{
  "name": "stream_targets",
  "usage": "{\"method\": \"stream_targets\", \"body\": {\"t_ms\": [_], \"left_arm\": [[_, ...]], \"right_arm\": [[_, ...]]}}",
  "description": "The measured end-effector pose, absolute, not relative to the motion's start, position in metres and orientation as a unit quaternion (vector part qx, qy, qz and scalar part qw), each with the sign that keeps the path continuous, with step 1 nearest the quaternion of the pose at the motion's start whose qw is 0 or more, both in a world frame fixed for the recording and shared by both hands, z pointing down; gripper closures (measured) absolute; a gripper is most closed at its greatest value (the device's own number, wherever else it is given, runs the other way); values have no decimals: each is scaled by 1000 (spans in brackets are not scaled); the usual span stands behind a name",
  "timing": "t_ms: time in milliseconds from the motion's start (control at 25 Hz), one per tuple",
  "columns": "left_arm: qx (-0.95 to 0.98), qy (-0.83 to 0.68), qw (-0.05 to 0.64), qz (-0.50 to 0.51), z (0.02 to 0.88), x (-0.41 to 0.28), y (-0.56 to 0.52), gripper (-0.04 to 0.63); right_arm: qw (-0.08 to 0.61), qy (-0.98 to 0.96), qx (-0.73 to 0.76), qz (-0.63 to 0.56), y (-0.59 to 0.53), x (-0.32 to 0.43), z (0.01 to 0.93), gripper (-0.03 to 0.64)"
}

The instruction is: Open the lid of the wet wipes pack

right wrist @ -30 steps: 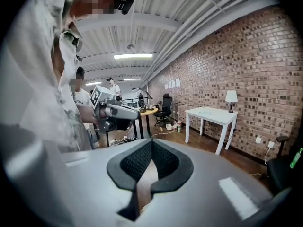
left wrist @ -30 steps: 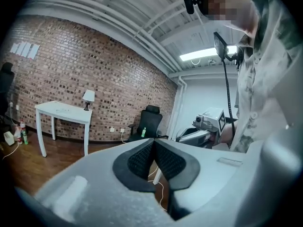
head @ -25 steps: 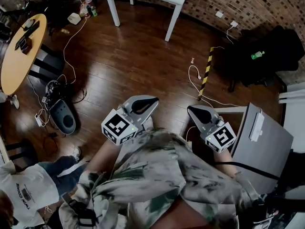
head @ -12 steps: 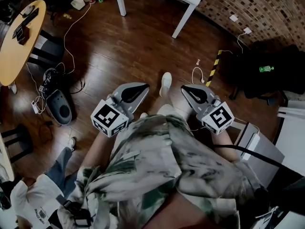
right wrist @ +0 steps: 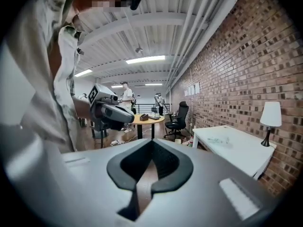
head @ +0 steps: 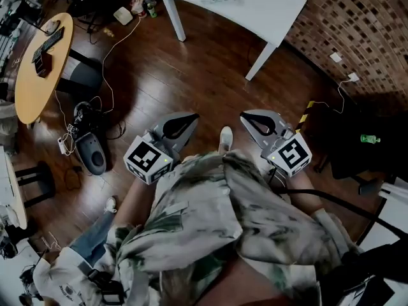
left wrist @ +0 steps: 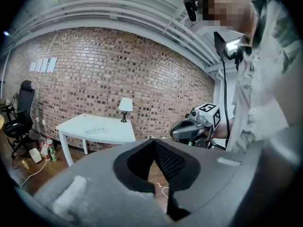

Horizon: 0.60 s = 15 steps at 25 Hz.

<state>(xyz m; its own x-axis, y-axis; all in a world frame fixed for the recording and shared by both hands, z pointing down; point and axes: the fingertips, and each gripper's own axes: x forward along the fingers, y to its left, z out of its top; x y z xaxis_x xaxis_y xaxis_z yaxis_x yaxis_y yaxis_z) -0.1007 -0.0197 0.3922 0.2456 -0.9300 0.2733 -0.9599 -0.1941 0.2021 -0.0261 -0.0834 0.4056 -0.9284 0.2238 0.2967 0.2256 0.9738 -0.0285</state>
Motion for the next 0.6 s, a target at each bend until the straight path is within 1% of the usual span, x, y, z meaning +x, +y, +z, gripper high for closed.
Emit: {"method": "stream_targets", "body": {"t_ms": [200,440,600], "left_arm": [[767,-615,175,54,396,-117,-92,594],[765,-612,189,64,407,-155,-134,594],[772,-606,182,55,415,-185,-164,594]], "right_arm": [[152,-980,-126,-11,-160,-51,415,609],[156,-980,-126,5,-199,-92,430,609],[160,-979,-123,7,-223,-117,439,609]]}}
